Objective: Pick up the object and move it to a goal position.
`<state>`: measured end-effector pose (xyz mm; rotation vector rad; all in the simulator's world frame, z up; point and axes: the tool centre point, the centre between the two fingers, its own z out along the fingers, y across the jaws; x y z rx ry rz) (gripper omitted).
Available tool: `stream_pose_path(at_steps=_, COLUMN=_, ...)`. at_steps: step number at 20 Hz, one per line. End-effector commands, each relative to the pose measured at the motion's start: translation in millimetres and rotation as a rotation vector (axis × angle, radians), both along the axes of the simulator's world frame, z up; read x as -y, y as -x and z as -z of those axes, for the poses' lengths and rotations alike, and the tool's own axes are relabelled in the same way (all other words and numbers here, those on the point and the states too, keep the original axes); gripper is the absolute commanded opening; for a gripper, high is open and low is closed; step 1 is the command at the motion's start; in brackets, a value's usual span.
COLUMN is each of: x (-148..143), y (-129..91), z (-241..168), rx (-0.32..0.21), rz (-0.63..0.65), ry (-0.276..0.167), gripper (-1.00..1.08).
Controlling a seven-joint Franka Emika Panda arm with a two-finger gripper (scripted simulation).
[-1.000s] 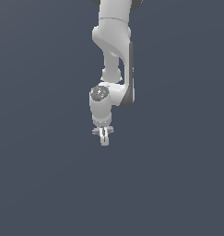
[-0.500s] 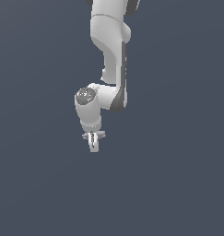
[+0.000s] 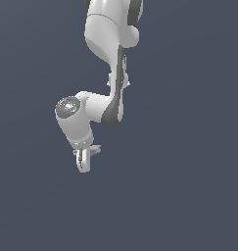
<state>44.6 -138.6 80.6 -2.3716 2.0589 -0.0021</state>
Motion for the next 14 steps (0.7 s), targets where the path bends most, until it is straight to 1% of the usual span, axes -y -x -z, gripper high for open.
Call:
stream_pose_path(at_steps=1, x=11.0, y=-11.5, z=-5.4, rx=-0.001, rz=-0.001, ry=0.0, gripper=-1.0)
stream_pose_path(at_steps=8, x=37.7, y=-39.4, z=-18.4, rx=-0.002, rz=-0.001, ry=0.0, gripper=-1.0)
stream_pose_path(at_steps=14, x=53.2, y=-56.2, z=-26.1, rx=-0.002, rz=-0.001, ry=0.0, gripper=-1.0)
